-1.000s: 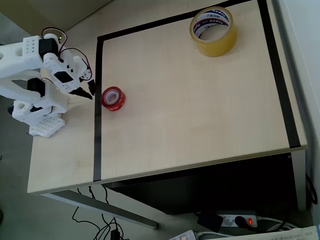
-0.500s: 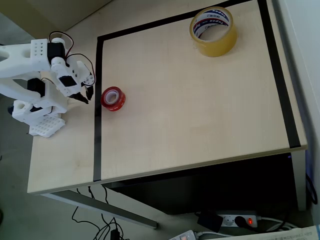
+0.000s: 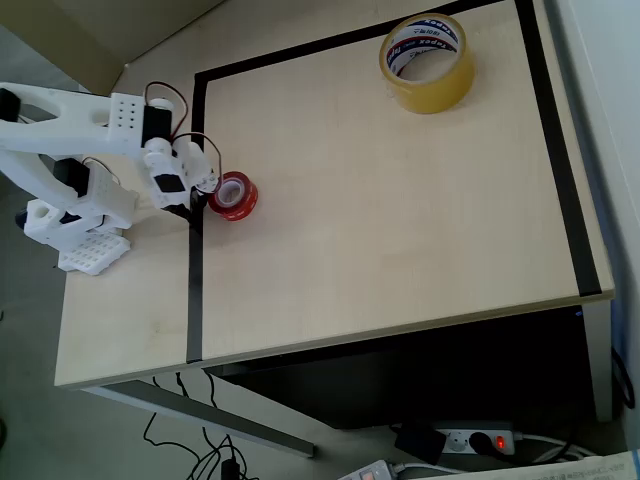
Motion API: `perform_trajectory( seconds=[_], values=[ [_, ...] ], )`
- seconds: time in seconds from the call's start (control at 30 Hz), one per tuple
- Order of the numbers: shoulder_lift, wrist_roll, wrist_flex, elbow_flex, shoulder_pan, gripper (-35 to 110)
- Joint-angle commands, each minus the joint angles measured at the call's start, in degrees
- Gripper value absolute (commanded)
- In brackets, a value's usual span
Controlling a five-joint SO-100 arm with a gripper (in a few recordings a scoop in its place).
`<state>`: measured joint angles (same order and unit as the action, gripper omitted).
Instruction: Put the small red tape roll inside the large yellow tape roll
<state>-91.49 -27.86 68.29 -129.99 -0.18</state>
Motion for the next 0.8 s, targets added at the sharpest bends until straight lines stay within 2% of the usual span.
perform_trajectory(
  seconds=[0.0,0.27,0.43,0.77],
  values=[
    [4.9,-11.2,-11.0,9.8,1.7,0],
    [7.9,-9.2,-13.8,22.1,1.5,0],
    [6.2,-5.9,-5.6,30.5,-0.8,0],
    [3.3,-3.9,-1.8,37.2,-2.7,0]
  ],
)
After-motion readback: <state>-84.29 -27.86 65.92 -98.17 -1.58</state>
